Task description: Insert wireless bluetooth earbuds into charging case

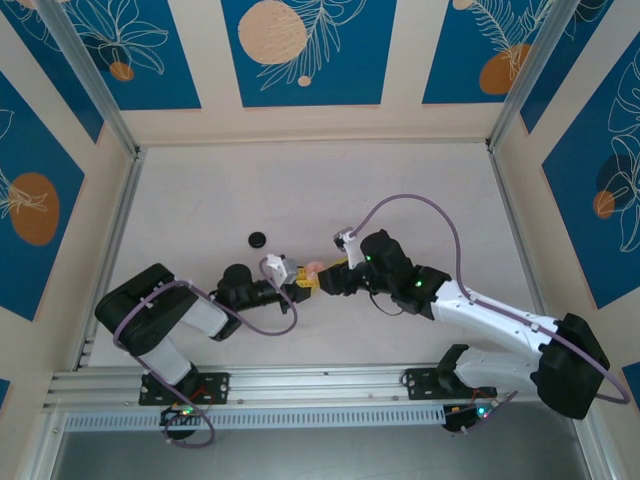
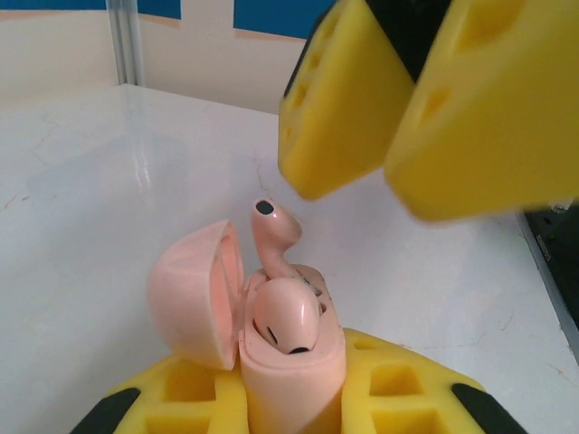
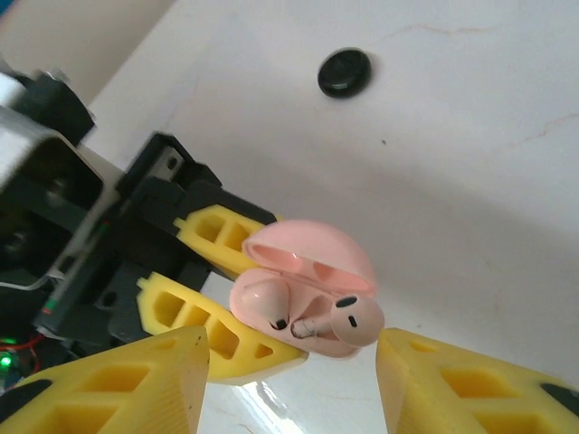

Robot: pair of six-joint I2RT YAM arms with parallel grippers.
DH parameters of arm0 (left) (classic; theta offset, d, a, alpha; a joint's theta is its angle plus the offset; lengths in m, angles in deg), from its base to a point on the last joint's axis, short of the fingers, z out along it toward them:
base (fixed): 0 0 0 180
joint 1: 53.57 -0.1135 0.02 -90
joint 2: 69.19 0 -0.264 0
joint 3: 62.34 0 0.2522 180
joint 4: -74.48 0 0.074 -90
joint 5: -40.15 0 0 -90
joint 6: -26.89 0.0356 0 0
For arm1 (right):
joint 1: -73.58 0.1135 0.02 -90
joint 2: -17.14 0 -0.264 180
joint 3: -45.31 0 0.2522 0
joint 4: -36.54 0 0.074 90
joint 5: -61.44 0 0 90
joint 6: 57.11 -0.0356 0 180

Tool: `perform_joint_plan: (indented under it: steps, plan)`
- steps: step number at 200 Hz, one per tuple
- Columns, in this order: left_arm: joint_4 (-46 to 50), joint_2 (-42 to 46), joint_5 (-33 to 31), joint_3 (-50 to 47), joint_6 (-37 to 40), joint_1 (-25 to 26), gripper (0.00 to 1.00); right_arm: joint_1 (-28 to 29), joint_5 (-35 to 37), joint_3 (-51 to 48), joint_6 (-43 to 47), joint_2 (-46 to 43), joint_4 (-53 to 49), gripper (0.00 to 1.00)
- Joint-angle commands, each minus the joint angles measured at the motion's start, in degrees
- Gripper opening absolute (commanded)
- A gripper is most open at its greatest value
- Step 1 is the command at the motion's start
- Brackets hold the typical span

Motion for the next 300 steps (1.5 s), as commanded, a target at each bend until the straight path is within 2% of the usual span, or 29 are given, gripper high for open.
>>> perform_joint_plan:
  steps: [1,53,111,155,204,300]
  plan:
    - [-2.92,1.19,1.49,-0.69,2.52,0.55,0.14,-1.68,-5.28,-1.59,-1.9,-3.32,2.64,0.54]
    - [-2.93,0.88,1.93,-1.14,4.79,0.55,0.14,-8.13,-17.01,-2.76,-5.54,-6.76,4.21,0.55]
    - [-2.93,0.91,2.44,-1.79,6.84,0.51,0.14,-12.32,-19.72,-0.95,-7.78,-3.79,-3.96,0.45]
    - [-2.93,1.4,2.69,-1.84,6.87,0.53,0.14,-12.9,-22.63,-0.44,-8.81,0.8,-2.28,0.4]
    - [-2.93,1.75,2.67,-1.82,6.84,0.61,0.14,-12.9,-25.41,0.54,-9.0,5.19,0.15,0.38]
    - [-2.93,1.72,2.68,-1.84,6.67,0.56,0.14,-13.34,-28.55,0.78,-9.26,7.61,4.2,0.35]
